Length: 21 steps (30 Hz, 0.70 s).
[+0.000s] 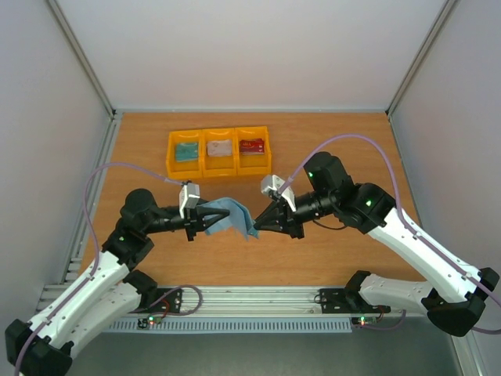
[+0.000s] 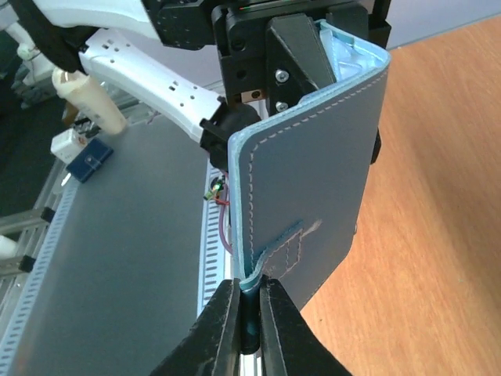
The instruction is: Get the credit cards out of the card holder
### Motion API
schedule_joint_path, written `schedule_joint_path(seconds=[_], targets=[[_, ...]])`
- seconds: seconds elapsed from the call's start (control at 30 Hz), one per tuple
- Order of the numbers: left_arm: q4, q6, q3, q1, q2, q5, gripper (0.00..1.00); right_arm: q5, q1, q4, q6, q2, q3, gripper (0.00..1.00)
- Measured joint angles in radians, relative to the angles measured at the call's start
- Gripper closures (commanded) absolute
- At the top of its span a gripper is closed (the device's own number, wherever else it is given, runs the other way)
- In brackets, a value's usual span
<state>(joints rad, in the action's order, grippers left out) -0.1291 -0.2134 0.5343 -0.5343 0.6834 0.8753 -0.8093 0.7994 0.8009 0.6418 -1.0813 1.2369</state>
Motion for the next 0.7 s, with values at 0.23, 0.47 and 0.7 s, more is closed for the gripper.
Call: schedule_joint_path(seconds=[0.23, 0.47, 0.7], targets=[[0.002, 0.017, 0.000, 0.011, 0.004, -0.010, 1.00, 0.106, 0.000, -0.050, -0.084, -0.006, 0.000, 0.78], [0.001, 0.020, 0.000, 0.002, 0.004, 0.008, 1.00, 0.202, 0.000, -0.132, -0.146, -0.060, -0.002, 0.91], [0.004, 0.020, 0.000, 0.003, 0.005, -0.001, 0.95, 0.218, 0.000, -0.144, -0.163, -0.071, -0.002, 0.99]])
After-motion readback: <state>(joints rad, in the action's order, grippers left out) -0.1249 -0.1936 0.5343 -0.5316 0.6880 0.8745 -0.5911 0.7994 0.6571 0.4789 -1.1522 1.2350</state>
